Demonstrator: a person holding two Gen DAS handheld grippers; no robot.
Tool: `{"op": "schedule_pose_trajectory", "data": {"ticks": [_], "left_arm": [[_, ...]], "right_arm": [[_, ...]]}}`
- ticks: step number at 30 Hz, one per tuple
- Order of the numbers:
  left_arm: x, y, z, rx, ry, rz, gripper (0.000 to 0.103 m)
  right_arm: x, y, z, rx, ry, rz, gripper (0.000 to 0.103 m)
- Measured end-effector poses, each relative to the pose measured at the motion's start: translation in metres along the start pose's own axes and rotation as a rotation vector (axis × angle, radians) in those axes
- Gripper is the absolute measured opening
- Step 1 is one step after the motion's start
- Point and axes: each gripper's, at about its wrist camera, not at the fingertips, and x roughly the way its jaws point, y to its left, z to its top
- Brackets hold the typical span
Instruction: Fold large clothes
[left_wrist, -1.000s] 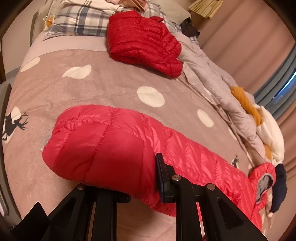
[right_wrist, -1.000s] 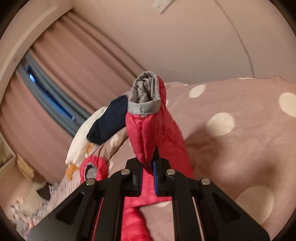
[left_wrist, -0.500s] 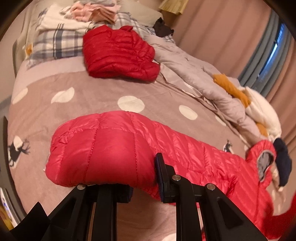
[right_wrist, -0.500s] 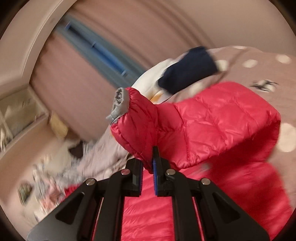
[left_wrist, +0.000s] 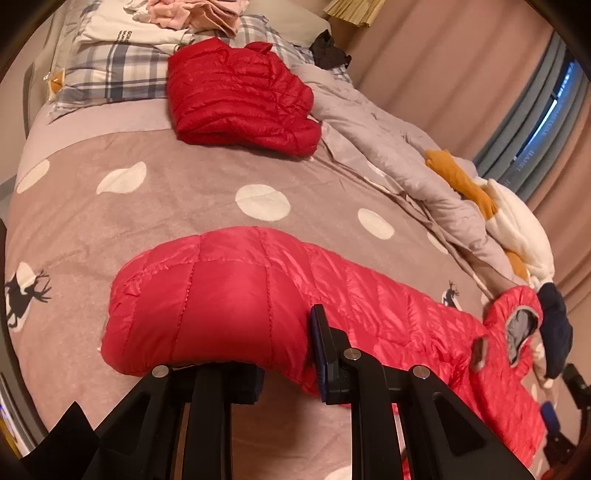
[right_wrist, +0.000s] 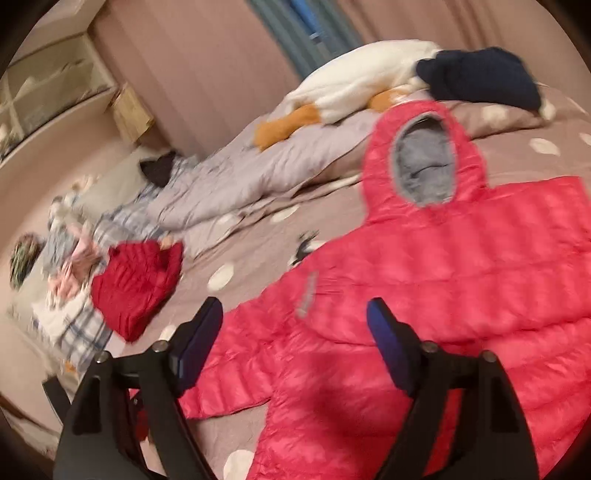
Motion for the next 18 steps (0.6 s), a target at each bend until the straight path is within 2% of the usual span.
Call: {"op": "schedule_pose_trajectory", "data": {"ticks": [3,4,5,8,9,10,12,13,14,15,18], "left_arm": [[0.001,0.0,0.0,-0.006,0.008,0.003,0.018],[0.001,-0.001,-0.001,-0.009,0.006,0.002,0.018],[0.002,-0.002,-0.001,-0.005,0.006,0.007,0.018],[0.002,-0.003,-0.001,0.0,0.003,0.021,0.018],[0.002,-0.003,-0.001,-0.003,0.0,0.024,0.018],[0.002,-0.003,-0.001,-0.003,-0.002,0.026,0.018],[0.002,-0.006,-0.002,0.003,-0.009,0.04,0.018],[0.001,-0.008,-0.002,0.009,-0.014,0.049,0.018],[0.0,-0.01,-0.002,0.018,-0.021,0.058,0.018],[0.0,-0.012,-0.002,0.028,-0.028,0.066,0.018],[-0.008,-0.027,-0.005,0.09,-0.063,0.092,0.018]], "right_arm": [[-0.023,-0.012,0.01,-0.034,-0.065,-0.061,0.081],[-0.034,-0.027,0.016,-0.046,-0.101,-0.101,0.081],[-0.041,-0.024,0.018,-0.051,-0.123,-0.133,0.081],[-0.046,-0.065,0.031,-0.03,-0.156,-0.334,0.083],[-0.04,-0.089,0.032,-0.017,-0.145,-0.417,0.083],[-0.032,-0.106,0.031,-0.013,-0.118,-0.466,0.083],[-0.002,-0.147,0.02,-0.008,0.034,-0.556,0.077],[0.012,-0.165,0.011,0.0,0.111,-0.576,0.073],[0.017,-0.174,0.002,-0.016,0.116,-0.567,0.073],[0.011,-0.174,-0.003,-0.054,0.071,-0.554,0.072],[-0.011,-0.17,0.005,-0.048,0.07,-0.528,0.073]]}}
